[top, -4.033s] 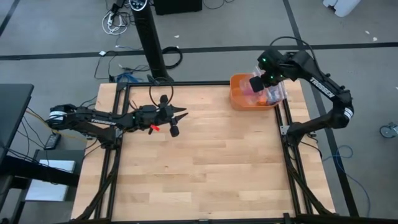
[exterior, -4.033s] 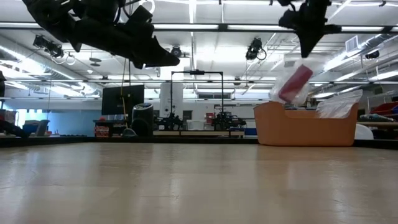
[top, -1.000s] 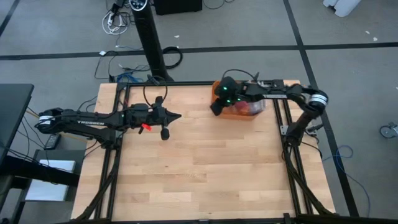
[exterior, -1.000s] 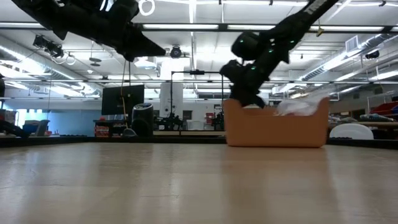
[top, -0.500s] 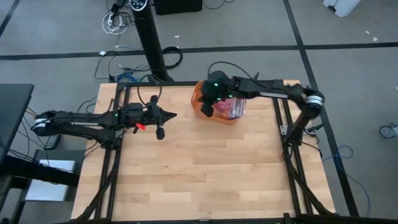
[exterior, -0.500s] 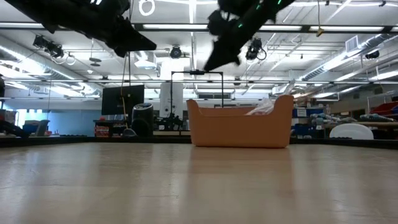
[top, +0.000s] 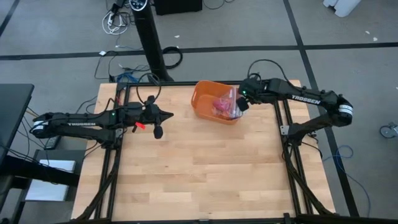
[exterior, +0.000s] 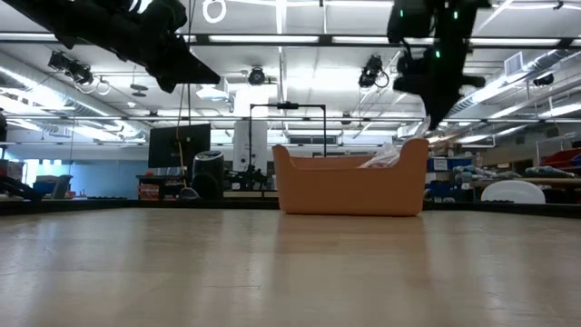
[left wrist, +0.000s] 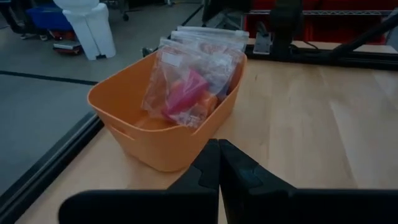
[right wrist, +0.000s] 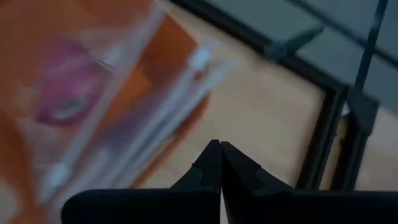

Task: Roll bandage
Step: Move the orange bin to the top center of the table

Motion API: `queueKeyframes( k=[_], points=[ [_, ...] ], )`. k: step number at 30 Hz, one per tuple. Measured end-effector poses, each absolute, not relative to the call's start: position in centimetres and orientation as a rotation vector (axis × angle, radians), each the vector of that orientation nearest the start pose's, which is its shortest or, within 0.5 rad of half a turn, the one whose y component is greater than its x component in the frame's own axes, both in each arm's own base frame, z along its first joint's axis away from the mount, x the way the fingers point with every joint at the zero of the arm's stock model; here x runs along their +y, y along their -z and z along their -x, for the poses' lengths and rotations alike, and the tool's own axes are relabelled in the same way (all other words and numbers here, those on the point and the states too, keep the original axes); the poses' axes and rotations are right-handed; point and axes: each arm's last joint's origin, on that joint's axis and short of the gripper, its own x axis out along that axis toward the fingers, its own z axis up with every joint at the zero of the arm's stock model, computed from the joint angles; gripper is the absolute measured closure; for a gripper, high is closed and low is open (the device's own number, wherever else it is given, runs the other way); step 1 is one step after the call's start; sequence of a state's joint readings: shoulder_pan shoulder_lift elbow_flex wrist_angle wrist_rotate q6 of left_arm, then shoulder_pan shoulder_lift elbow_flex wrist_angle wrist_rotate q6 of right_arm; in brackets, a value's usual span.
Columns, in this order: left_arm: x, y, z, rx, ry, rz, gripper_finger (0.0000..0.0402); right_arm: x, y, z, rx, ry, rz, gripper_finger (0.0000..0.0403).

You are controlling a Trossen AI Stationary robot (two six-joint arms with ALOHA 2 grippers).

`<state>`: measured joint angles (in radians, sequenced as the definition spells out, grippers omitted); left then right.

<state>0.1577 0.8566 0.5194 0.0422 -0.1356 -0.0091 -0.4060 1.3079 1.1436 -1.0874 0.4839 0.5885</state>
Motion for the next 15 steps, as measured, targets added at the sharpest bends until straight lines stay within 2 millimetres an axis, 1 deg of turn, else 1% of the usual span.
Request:
queueKeyframes(
  k=[3,6,8,11,15],
  points=[
    [3.4,-25.1,-18.7,0.289,-0.294,0.024,0.0395,-12.0,-26.2,-19.8,1.052,1.120,-0.487,0.0403],
    [3.4,-25.1,-18.7,0.291,-0.297,0.042,0.0395,-13.7,-24.2,-19.4,0.970,1.066,-0.591,0.0403],
    [3.4,-25.0,-18.7,0.295,-0.297,0.042,0.0395,-14.5,-23.4,-19.6,0.878,1.016,-0.631,0.0403],
    [3.4,-25.0,-18.7,0.299,-0.298,0.048,0.0395,-15.3,-22.8,-20.5,0.779,0.903,-0.661,0.0403],
    [3.4,-25.0,-18.7,0.300,-0.298,0.048,0.0395,-15.6,-23.0,-21.2,0.731,0.851,-0.597,0.0403]
  ],
)
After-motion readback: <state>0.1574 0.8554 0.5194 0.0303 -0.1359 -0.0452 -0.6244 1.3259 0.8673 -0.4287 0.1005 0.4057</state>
